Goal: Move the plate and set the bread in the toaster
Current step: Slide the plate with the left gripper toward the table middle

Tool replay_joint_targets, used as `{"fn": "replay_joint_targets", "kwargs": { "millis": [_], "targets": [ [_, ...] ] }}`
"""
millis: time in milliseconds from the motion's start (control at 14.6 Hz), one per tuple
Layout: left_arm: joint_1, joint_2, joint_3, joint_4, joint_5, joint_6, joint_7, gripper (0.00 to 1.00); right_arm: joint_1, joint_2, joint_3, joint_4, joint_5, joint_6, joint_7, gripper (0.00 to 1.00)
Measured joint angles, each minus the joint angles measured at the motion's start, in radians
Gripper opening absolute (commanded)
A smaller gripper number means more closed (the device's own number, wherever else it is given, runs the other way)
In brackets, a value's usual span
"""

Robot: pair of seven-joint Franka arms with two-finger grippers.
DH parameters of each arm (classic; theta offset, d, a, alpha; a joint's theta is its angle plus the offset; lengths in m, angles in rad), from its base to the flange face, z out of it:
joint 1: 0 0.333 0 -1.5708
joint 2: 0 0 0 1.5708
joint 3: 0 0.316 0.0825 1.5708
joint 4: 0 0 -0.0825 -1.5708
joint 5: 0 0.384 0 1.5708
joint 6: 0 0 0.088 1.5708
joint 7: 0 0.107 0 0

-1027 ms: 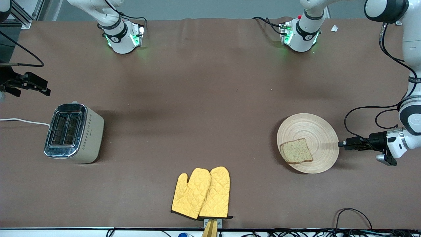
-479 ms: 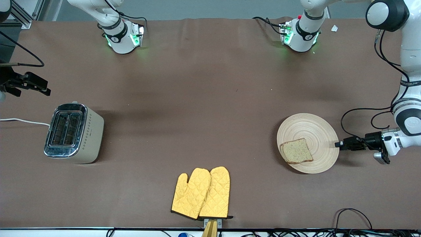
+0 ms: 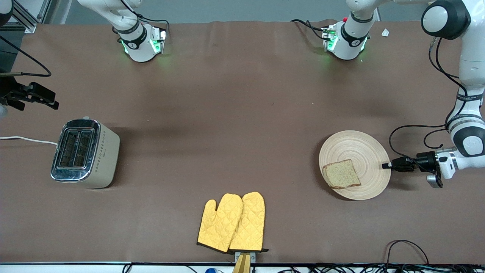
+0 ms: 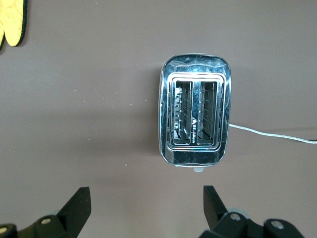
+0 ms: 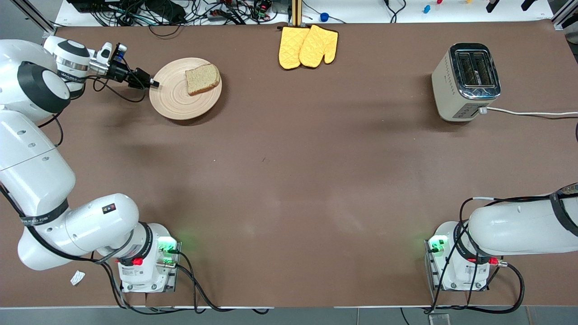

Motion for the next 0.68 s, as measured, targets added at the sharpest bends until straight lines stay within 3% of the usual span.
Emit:
{"fn": "replay_joint_targets", "kwargs": {
  "millis": [685],
  "targets": [
    [0.019,0.016,-0.004,0.011,-0.043,-0.069,0.011,0.01,0.000,0.000,0.000,0.000,0.000,-0.010,0.000,1.00]
  ]
}}
